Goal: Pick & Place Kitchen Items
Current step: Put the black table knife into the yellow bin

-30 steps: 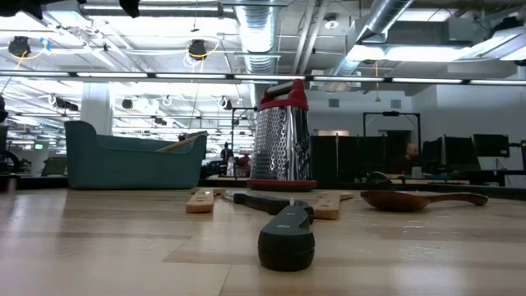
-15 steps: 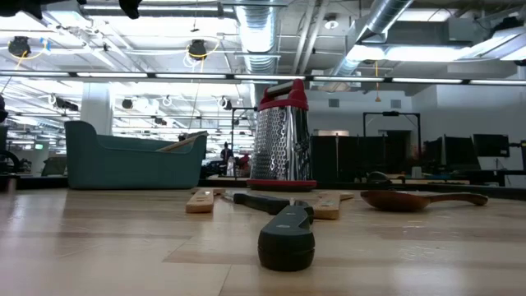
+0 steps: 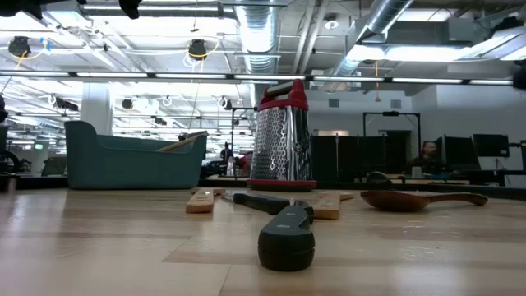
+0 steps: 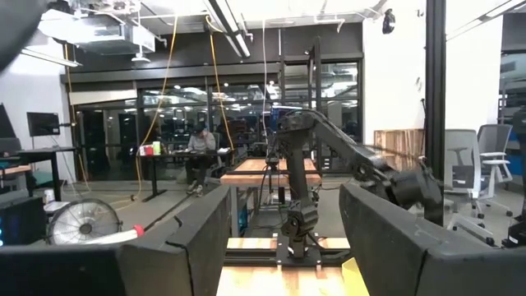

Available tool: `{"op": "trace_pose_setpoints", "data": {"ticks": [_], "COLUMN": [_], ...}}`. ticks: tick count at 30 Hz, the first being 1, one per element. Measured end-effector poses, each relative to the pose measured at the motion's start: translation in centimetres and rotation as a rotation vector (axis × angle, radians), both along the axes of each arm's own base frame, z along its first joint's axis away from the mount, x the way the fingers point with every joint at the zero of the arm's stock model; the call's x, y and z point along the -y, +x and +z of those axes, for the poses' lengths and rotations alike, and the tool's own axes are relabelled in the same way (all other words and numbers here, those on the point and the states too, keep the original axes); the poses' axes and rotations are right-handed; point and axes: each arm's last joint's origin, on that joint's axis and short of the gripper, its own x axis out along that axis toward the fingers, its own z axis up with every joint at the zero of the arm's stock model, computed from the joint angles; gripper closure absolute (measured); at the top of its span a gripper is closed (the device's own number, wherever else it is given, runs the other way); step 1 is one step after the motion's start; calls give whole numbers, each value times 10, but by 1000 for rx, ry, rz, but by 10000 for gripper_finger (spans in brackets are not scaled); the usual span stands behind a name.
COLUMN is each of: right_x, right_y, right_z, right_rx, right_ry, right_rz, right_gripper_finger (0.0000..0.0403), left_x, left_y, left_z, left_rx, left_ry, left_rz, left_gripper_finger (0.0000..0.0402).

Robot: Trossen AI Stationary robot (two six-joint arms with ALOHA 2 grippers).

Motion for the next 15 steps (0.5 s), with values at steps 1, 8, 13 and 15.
{"op": "trace_pose_setpoints", "data": {"ticks": [1, 8, 13, 15], "right_x": [5, 56, 107, 126], "right_y": [3, 25, 34, 36], "right_z": [9, 62, 75, 73], "right_rx": [30, 334, 409, 359], "right_ry": [4, -178, -329, -318], "right_rz": [6, -71, -436, -589], "right_gripper_finger": [190, 206, 217, 217], "left_x": [0, 0, 0, 0], "left_y": [0, 0, 0, 0], "left_z": [0, 0, 0, 0], "left_rx": [0, 0, 2, 2], "left_ry": [1, -1, -21, -25], "left_rz": [0, -1, -7, -8], "left_gripper_finger": [190, 190, 190, 190]}}
